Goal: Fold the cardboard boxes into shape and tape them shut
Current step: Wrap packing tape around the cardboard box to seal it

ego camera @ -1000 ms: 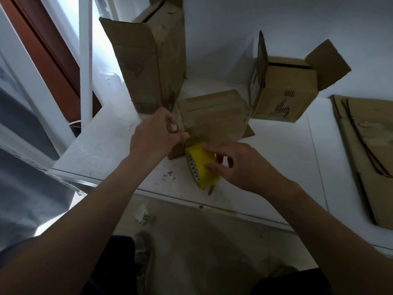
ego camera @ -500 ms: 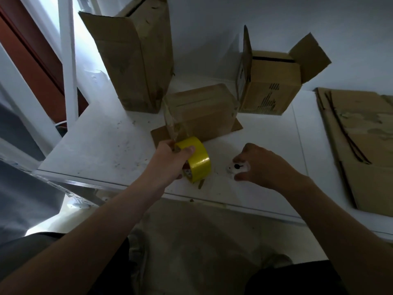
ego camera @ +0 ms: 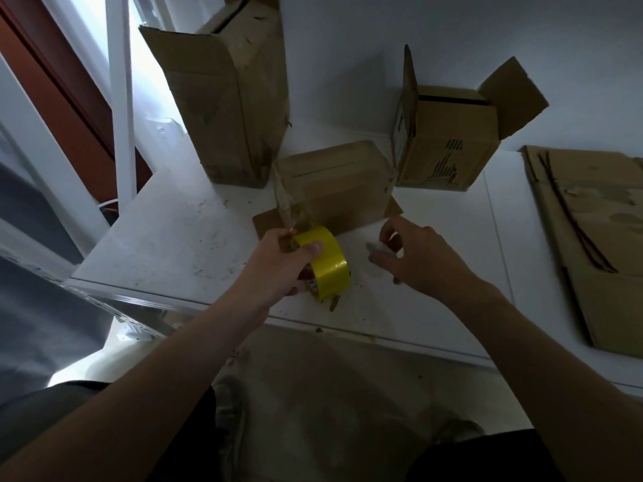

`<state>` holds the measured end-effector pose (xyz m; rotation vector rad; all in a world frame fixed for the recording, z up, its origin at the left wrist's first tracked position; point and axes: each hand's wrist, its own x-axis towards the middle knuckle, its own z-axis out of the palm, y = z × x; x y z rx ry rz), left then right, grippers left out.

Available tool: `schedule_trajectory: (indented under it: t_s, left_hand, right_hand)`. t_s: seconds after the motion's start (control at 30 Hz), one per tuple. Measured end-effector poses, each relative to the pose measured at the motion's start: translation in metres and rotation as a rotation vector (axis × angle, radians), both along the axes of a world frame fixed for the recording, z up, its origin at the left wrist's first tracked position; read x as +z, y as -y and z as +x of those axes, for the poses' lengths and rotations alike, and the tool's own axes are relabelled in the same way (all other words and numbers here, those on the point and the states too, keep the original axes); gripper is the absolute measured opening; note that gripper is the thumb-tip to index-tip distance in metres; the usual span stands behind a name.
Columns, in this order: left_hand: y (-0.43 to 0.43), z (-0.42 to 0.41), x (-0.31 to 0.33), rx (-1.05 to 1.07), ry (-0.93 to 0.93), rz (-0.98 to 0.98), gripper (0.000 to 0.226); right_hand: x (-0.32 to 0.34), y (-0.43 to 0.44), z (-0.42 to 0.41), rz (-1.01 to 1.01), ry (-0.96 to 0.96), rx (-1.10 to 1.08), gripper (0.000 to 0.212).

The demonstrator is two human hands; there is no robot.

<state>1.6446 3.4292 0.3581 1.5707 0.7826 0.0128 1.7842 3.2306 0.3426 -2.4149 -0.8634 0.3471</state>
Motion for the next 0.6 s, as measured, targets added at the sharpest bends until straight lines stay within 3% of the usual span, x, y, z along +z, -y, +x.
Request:
schedule_trajectory:
  t_s: [0.2, 0.4, 0.5, 0.6]
  left_hand:
    - [-0.001, -0.001, -0.002, -0.012, 0.003, 0.018, 0.056]
    - [0.002, -0.002, -0.004, 0.036, 0.044, -0.056, 0.05]
    - [0.004, -0.002, -0.002, 0.073, 0.075, -0.142, 0.051]
    - [0.004, -0.003, 0.0, 0.078, 0.098, -0.156, 0.05]
  right_hand:
    - [0.018, -0.016, -0.008, 0.37, -0.073, -0.061, 0.018]
    - [0.026, -0.017, -0.011, 0.641, -0.421, -0.155, 0.022]
    - [0.031, -0.021, -0.012, 0.632, -0.391, -0.099, 0.014]
    - [0.031, -0.029, -0.012, 0.555, -0.307, -0.078, 0.022]
